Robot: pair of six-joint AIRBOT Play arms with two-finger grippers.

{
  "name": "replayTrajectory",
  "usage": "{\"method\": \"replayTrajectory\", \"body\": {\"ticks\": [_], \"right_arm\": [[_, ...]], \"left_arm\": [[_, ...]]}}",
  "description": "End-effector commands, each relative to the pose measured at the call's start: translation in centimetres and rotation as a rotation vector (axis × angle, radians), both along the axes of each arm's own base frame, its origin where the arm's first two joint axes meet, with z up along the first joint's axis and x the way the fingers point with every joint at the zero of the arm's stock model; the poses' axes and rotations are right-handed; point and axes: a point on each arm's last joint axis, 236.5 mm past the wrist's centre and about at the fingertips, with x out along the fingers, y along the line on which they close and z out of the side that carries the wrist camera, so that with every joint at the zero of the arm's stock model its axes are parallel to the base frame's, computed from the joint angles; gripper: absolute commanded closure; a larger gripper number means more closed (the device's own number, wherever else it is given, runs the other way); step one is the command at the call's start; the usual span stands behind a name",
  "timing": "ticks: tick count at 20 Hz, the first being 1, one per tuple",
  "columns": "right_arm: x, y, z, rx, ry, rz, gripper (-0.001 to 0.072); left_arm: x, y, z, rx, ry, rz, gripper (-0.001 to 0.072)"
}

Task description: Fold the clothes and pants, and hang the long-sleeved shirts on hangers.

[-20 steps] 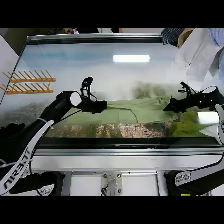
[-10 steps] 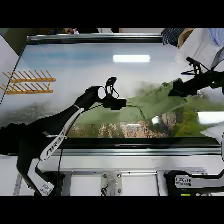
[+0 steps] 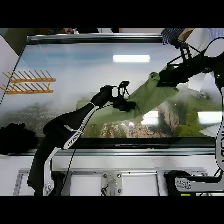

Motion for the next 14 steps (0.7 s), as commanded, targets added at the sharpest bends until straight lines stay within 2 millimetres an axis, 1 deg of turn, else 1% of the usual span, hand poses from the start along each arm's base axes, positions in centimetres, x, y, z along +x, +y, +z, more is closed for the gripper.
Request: {"method": "replayTrajectory", "body": {"ticks": [1, 3, 4, 6, 7, 9, 11, 14], "right_arm": [[-0.2, 1.7, 1.0, 0.001, -0.012, 0.012, 0.0697], [-0.4, 2.6, 1.2, 0.004, -0.01, 0.019, 0.0697], [-0.5, 3.0, 1.2, 0.007, -0.008, 0.021, 0.0697], [-0.7, 3.9, 1.3, 0.014, -0.001, 0.019, 0.0697], [-0.8, 4.5, 1.3, 0.018, 0.0, 0.024, 0.0697], [-1.2, 5.8, 1.3, 0.025, 0.01, 0.026, 0.0696], [-0.9, 7.4, 1.6, 0.044, -0.01, 0.02, 0.0697], [-0.5, 10.7, 2.2, 0.086, -0.048, 0.008, 0.0697]], "left_arm": [[0.3, 0.2, -0.2, 0.008, 0.014, -0.008, 0.0698], [0.6, 0.9, 0.0, 0.011, 0.019, 0.0, 0.0698], [1.1, 1.3, 0.6, 0.006, 0.014, 0.01, 0.0698], [2.9, 2.6, 2.4, -0.014, -0.018, 0.047, 0.0698], [4.1, 3.5, 3.7, -0.026, -0.047, 0.062, 0.0698], [6.7, 6.5, 6.1, -0.008, -0.123, 0.097, 0.0698], [9.2, 10.4, 8.5, 0.025, -0.188, 0.145, 0.0698], [11.6, 16.4, 11.8, 0.06, -0.245, 0.222, 0.0698]]}}
